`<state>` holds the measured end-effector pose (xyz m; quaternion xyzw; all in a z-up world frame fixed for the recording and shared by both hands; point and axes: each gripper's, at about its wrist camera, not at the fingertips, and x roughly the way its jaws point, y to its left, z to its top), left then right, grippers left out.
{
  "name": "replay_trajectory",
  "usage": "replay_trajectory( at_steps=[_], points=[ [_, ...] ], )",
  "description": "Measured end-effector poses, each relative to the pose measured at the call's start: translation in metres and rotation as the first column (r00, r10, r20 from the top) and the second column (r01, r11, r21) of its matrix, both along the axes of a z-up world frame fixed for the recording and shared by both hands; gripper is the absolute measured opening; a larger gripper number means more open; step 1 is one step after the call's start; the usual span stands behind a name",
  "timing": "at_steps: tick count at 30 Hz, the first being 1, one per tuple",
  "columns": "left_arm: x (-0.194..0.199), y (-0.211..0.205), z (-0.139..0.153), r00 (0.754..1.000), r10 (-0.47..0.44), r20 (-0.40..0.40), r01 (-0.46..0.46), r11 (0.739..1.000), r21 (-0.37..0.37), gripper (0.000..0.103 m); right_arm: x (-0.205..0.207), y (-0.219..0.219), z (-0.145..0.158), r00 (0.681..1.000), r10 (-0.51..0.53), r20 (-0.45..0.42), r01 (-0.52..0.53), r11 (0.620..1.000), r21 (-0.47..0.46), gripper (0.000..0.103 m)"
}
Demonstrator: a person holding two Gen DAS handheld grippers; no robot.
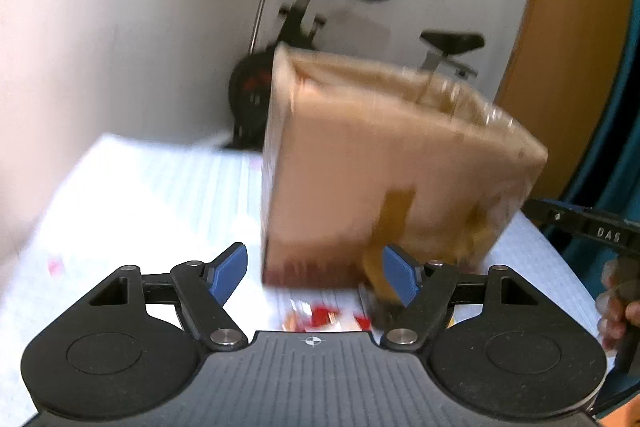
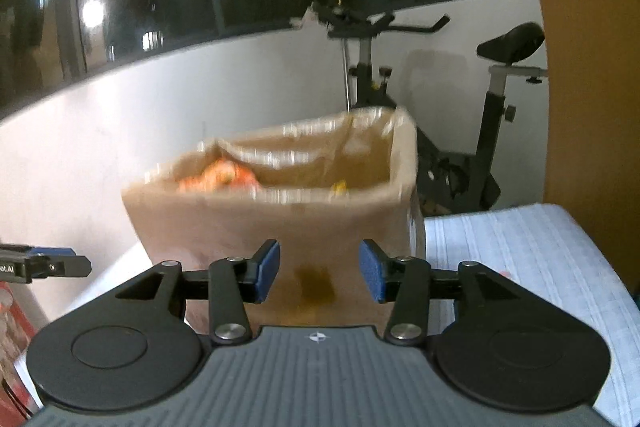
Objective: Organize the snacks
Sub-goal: 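Grasp the cracker pack with the left gripper while the right gripper grasps the yellow candy packet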
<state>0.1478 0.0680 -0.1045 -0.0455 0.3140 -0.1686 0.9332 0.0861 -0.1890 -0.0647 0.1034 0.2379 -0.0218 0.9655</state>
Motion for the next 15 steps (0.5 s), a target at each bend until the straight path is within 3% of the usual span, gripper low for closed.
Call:
replay_trajectory(
  at_steps=[9,15],
  points=[
    [0.009,-0.030,-0.055,0.990,0.001,-0.140,0.000,1.000,0.004,0.077,-0.006,0.017,-0.062,0.987,0.033,-0.158,-0.035,0.999,-0.013,0.048],
    [0.014,-0.056,-0.082,0.982,0.047,-0.181,-0.033,0.996,0.078,0.076,-0.010,0.017,-0.086,0.977,0.031,-0.211,-0.032,0.999,0.000,0.048]
  ],
)
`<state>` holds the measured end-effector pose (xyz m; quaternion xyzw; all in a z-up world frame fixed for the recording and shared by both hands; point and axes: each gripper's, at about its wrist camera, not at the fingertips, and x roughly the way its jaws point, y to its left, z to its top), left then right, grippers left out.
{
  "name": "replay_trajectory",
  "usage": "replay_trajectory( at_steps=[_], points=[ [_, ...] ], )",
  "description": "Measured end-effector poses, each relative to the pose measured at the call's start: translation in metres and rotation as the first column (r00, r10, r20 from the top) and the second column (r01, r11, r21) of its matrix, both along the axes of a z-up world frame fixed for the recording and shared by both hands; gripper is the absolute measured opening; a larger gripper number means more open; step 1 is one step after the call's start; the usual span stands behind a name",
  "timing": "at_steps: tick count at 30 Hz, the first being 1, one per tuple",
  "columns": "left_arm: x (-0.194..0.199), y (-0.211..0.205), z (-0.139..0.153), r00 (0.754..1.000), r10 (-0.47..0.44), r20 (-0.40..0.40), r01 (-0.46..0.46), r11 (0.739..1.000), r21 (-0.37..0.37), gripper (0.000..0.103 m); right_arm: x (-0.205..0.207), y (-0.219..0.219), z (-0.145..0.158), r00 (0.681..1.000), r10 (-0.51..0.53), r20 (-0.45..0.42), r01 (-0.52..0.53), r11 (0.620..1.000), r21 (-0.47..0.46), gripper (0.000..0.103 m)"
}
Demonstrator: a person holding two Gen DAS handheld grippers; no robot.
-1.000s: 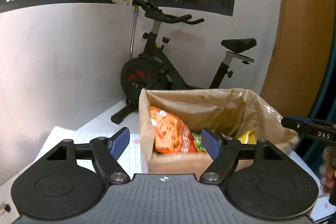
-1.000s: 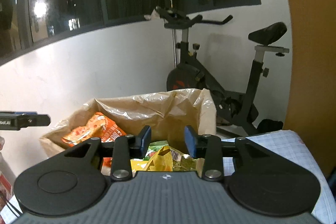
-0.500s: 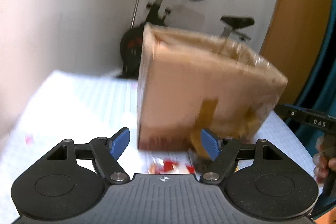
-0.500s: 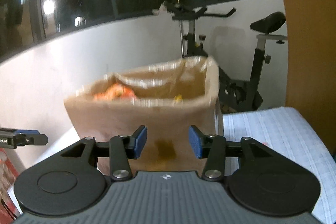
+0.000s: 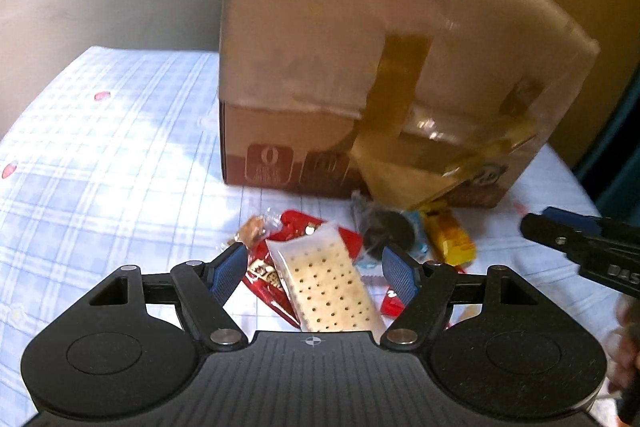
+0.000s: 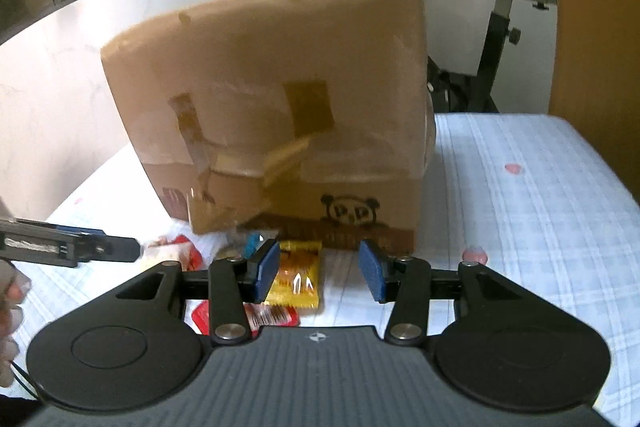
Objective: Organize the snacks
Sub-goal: 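Grasp the cracker pack with the left gripper while the right gripper grasps the yellow candy packet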
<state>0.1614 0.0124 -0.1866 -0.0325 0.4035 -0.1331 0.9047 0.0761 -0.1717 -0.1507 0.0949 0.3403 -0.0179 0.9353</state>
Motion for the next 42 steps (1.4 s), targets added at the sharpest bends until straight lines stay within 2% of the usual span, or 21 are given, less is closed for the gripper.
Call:
replay_trajectory(
  at_steps=[6,14,15,16,17,20,24,30,36,39,42],
  points=[
    [0.003,-0.011,-0.018,0.998,0.047,-0.046,-0.045,0.998,0.038,0.076,-0.002,-0.008,-0.010,0.999,-0.023,-0.025,0.023,1.000,0.017,0.048],
    [-0.002,-0.014,-0.035,0.997,0.039,-0.069,-0.037,0.999,0.028,0.075,0.000,-0.013,-0.025,0.997,-0.040,-0.061,0.043,0.998,0.037,0.048],
    [-0.003,-0.013,-0.035,0.997,0.035,-0.066,-0.034,0.999,0.017,0.070,0.002,-0.012,-0.027,0.997,-0.037,-0.063,0.040,0.998,0.040,0.048],
    [-0.004,-0.011,-0.035,0.998,0.029,-0.064,-0.029,1.000,0.000,0.060,0.003,-0.012,-0.028,0.997,-0.032,-0.066,0.035,0.999,0.042,0.048],
    [-0.005,-0.010,-0.034,0.998,0.023,-0.060,-0.024,1.000,-0.018,0.056,0.003,-0.011,-0.029,0.997,-0.027,-0.068,0.030,0.999,0.043,0.048],
    [-0.010,-0.005,-0.033,0.998,0.052,-0.041,-0.052,0.999,0.000,0.056,0.005,-0.011,-0.030,0.998,-0.009,-0.067,0.013,0.998,0.060,0.048],
    [-0.015,0.008,-0.031,0.995,0.089,-0.032,-0.091,0.995,-0.038,0.056,0.011,-0.012,-0.033,0.997,0.005,-0.076,0.000,0.998,0.068,0.048],
    [-0.025,0.015,-0.018,0.994,0.104,0.020,-0.103,0.994,-0.041,0.056,0.035,-0.007,-0.043,0.995,0.048,-0.087,-0.043,0.998,0.055,0.048],
    [-0.031,0.017,-0.015,0.993,0.112,0.037,-0.111,0.993,-0.034,0.056,0.063,0.005,-0.055,0.990,0.099,-0.103,-0.095,0.994,0.046,0.048],
    [-0.034,0.018,-0.013,0.993,0.112,0.042,-0.110,0.993,-0.035,0.056,0.070,0.011,-0.063,0.986,0.096,-0.134,-0.096,0.995,0.008,0.048],
    [-0.035,0.021,-0.013,0.993,0.116,0.040,-0.114,0.993,-0.038,0.056,0.064,0.011,-0.066,0.989,0.094,-0.117,-0.095,0.995,-0.009,0.045]
  ],
)
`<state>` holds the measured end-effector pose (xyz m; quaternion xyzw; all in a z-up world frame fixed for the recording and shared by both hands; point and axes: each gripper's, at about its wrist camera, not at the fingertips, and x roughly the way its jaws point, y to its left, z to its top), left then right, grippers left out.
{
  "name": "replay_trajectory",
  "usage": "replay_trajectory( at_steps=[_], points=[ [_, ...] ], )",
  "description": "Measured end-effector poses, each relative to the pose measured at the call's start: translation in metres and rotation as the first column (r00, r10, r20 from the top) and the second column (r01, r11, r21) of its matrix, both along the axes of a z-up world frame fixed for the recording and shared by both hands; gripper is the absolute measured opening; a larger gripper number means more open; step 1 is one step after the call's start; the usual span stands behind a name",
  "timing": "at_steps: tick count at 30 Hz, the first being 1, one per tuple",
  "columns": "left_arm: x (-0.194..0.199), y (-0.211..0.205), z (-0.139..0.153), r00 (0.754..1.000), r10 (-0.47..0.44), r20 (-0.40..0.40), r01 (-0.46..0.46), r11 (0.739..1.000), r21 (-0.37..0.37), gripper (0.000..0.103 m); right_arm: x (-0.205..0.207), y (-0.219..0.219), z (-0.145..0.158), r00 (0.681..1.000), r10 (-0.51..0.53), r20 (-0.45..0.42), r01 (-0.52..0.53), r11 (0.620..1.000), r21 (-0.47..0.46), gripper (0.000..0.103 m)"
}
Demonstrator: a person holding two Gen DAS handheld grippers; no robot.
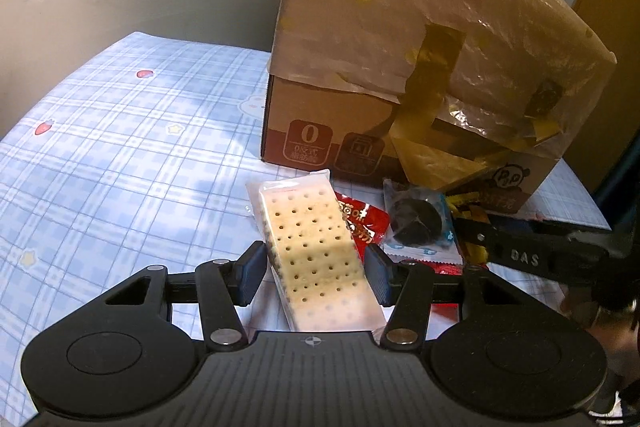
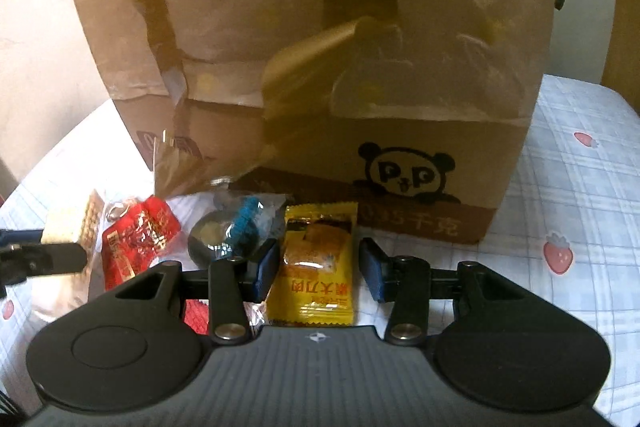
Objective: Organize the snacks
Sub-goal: 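Grasp the cracker pack with the left gripper while the right gripper grasps the yellow candy packet, then lift both packets over the box and open both grippers to drop them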
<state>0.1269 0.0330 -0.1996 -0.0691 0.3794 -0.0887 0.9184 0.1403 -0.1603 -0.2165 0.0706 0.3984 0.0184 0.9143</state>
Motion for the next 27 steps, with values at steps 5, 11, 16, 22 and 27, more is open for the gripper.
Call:
replay_trajectory(
  at_steps=[5,11,16,22,27],
  points=[
    [0.003,-0.002,-0.003,1.000,0.001,-0.005,-0.001,1.000,-0.004,0.056,-0.024,-0.005,-0.005,0.998,-0.010,0.066,0.011,1.000,-0.016,0.038],
    [0.002,0.000,-0.003,1.000,0.006,0.000,-0.006,1.000,-0.011,0.056,-0.036,-0.003,-0.006,0.996,-0.015,0.091,0.016,1.000,-0.002,0.036],
    [-0.001,0.004,0.000,1.000,0.018,0.008,-0.018,1.000,-0.022,0.056,-0.036,0.001,-0.005,0.995,-0.012,0.099,0.012,1.000,-0.002,0.036],
    [-0.002,0.012,0.017,0.998,0.020,0.058,-0.019,1.000,-0.006,0.056,-0.050,-0.012,0.012,0.980,-0.080,0.185,0.077,0.997,0.021,0.035],
    [-0.006,0.026,0.054,0.992,0.011,0.126,-0.010,1.000,-0.008,0.056,-0.078,-0.025,0.040,0.958,-0.105,0.266,0.097,0.994,0.041,0.035]
  ],
)
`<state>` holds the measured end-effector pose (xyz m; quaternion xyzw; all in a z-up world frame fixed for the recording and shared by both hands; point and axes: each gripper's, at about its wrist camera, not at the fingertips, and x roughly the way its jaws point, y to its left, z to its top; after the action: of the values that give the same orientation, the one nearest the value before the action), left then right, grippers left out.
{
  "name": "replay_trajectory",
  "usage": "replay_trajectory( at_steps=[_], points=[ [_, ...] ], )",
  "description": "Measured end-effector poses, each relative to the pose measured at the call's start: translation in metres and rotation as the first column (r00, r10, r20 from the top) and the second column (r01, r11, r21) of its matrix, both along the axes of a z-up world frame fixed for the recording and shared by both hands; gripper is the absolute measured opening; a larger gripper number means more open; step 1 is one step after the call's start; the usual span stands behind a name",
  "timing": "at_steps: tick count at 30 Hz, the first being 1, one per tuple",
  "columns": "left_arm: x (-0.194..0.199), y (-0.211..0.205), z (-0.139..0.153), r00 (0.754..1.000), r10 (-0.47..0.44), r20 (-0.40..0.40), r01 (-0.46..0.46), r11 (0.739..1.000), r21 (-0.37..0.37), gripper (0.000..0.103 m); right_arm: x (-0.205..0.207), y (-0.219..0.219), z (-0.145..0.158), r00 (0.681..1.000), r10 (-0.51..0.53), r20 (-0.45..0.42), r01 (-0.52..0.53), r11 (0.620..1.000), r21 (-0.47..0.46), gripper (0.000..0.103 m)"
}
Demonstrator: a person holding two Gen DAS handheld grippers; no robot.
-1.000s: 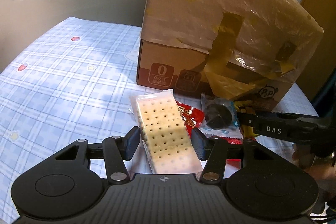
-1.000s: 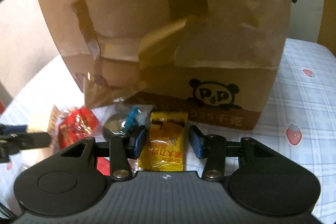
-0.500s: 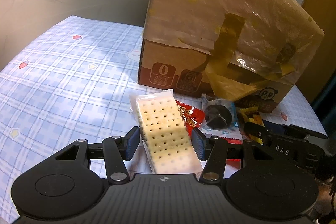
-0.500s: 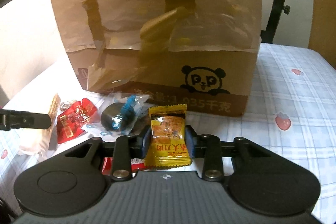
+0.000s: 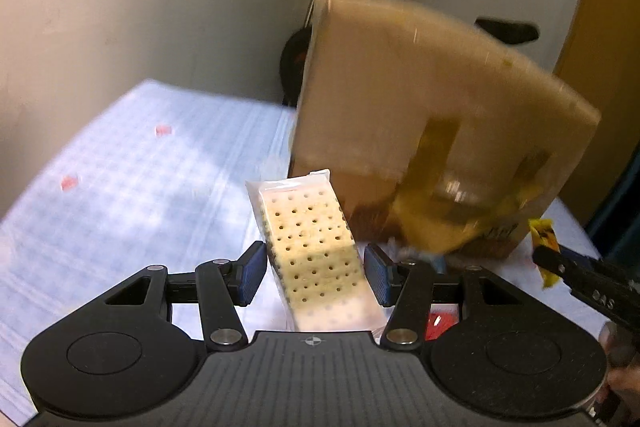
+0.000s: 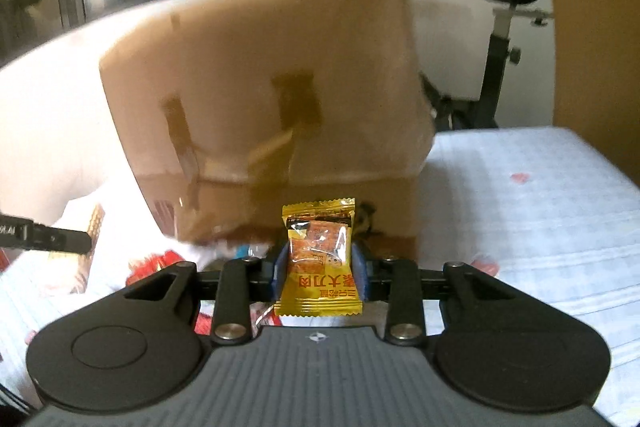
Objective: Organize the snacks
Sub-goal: 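Lift both packets over the box and open both grippers to drop them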
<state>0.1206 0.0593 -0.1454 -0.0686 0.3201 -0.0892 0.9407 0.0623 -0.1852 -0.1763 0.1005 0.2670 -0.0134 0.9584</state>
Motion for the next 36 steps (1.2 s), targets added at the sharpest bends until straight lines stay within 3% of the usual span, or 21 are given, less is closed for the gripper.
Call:
replay_trajectory(
  at_steps=[7,13,18,23,27,32,35,36],
  points=[
    [0.003,-0.003,0.070,0.982,-0.077,0.172,0.078,0.997,0.006,0.056,-0.017,-0.014,0.064,0.986,-0.025,0.167,0.027,1.000,-0.010,0.035],
    [0.027,-0.030,0.118,0.947,-0.166,0.276,0.161,0.986,0.044,0.056,0.012,-0.014,0.125,0.952,0.024,0.304,-0.025,1.000,0.000,0.035],
    [0.071,-0.060,0.136,0.937,-0.223,0.269,0.218,0.975,0.048,0.056,0.067,-0.017,0.147,0.971,0.053,0.232,-0.040,0.997,-0.058,0.035],
    [0.117,-0.082,0.120,0.953,-0.234,0.193,0.231,0.972,0.040,0.056,0.114,-0.019,0.135,0.995,-0.005,0.102,0.022,0.986,-0.163,0.035],
    [0.141,-0.090,0.101,0.964,-0.233,0.128,0.229,0.972,0.045,0.049,0.124,-0.022,0.123,0.997,-0.063,0.045,0.069,0.983,-0.172,0.035],
    [0.148,-0.094,0.096,0.963,-0.242,0.117,0.237,0.970,0.056,0.049,0.127,-0.029,0.113,0.995,-0.101,0.010,0.101,0.982,-0.156,0.035],
    [0.145,-0.096,0.098,0.960,-0.252,0.122,0.244,0.967,0.075,0.053,0.128,-0.029,0.115,0.995,-0.099,0.003,0.098,0.982,-0.162,0.037],
    [0.143,-0.095,0.099,0.959,-0.253,0.126,0.245,0.967,0.076,0.059,0.128,-0.029,0.116,0.995,-0.104,0.002,0.103,0.982,-0.161,0.037]
  ],
)
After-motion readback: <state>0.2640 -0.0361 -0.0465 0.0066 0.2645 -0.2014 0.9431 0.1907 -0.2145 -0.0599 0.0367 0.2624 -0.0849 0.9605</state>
